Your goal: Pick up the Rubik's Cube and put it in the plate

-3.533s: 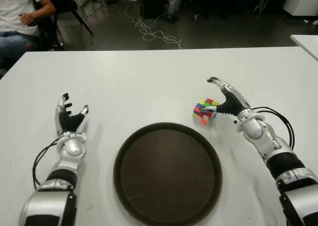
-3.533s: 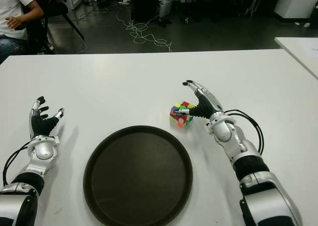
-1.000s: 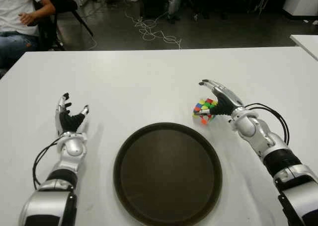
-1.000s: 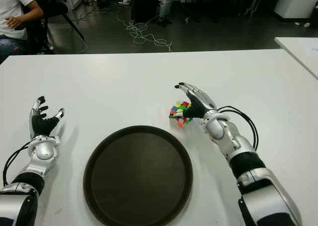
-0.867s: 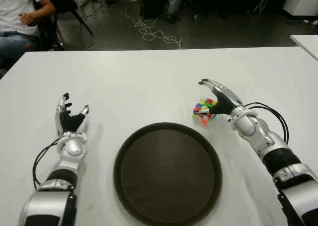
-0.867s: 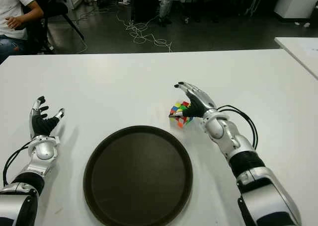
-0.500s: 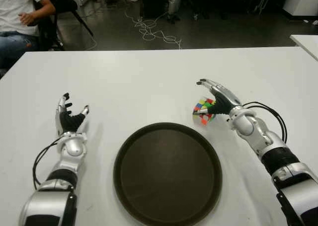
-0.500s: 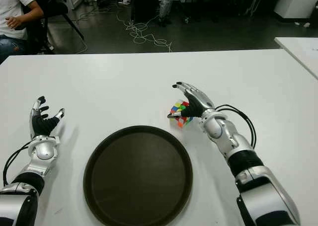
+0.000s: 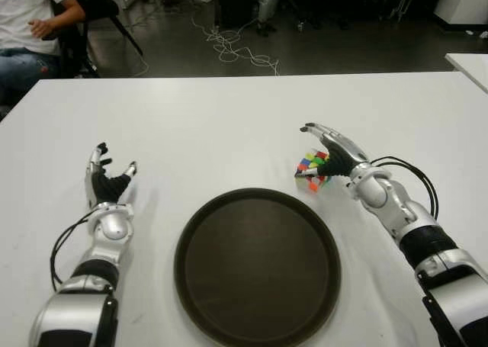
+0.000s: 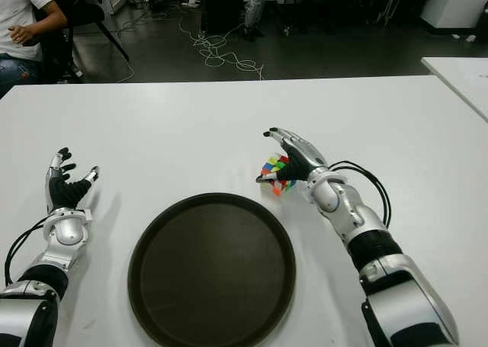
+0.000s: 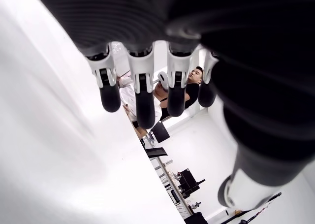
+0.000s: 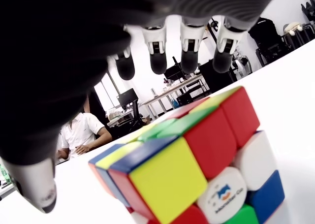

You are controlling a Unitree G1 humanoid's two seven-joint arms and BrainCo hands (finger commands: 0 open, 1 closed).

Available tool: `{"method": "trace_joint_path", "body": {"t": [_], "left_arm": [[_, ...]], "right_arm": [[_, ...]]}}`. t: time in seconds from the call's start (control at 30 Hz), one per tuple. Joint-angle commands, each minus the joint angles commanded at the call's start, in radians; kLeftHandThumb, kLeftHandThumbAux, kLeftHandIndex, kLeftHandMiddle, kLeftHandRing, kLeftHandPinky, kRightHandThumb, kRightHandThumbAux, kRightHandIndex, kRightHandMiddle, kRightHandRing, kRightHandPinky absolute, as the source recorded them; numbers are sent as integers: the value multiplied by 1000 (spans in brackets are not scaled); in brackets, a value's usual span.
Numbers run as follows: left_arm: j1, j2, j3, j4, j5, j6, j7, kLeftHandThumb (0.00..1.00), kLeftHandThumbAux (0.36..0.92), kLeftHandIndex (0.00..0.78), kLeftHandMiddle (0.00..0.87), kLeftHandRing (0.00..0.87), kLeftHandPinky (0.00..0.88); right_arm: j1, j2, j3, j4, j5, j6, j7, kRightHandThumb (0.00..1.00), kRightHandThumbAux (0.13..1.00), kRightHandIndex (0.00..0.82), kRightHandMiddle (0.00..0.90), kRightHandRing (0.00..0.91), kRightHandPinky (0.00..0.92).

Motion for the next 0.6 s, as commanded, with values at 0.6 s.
{"method": "trace_joint_path", "body": {"t": [0.6], "left_arm": [[-2, 0, 8, 2, -9, 4, -4, 1, 762, 106, 173, 226, 321]], "right_arm": [[-14, 4, 14, 43, 2, 9, -2, 0, 619, 0, 0, 0, 0]]}}
